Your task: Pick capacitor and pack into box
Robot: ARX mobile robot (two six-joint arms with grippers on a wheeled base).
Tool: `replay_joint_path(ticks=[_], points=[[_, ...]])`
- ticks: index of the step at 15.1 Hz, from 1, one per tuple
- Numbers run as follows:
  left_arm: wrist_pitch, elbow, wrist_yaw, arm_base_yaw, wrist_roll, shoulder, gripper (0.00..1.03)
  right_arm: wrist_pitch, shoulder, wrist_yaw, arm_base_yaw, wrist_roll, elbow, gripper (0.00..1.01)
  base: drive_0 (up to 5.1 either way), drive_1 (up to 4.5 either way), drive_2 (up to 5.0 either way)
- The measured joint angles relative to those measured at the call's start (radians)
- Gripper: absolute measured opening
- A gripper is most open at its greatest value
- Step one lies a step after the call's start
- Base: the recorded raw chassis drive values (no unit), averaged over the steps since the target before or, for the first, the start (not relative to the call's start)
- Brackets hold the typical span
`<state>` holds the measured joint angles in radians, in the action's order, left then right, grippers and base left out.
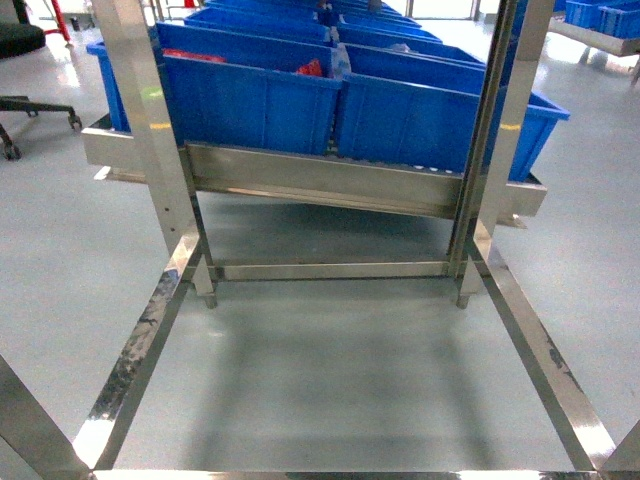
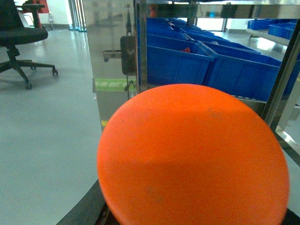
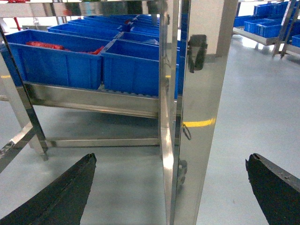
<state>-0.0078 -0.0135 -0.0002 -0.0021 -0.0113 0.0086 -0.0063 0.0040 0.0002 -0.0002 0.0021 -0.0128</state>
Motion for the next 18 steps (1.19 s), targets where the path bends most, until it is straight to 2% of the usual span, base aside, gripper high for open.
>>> replay_joint_path(ticks=[4, 18], points=[[0.0, 0.0, 0.0, 0.0, 0.0, 0.0, 0.44, 0.0, 0.0, 0.0, 0.0, 0.0, 0.0, 0.98, 0.0, 0.0, 0.0], [0.0, 0.0, 0.0, 0.0, 0.0, 0.0, 0.44, 0.002, 0.0, 0.0, 0.0, 0.0, 0.0, 0.98, -4.8, 2.48, 2.7]])
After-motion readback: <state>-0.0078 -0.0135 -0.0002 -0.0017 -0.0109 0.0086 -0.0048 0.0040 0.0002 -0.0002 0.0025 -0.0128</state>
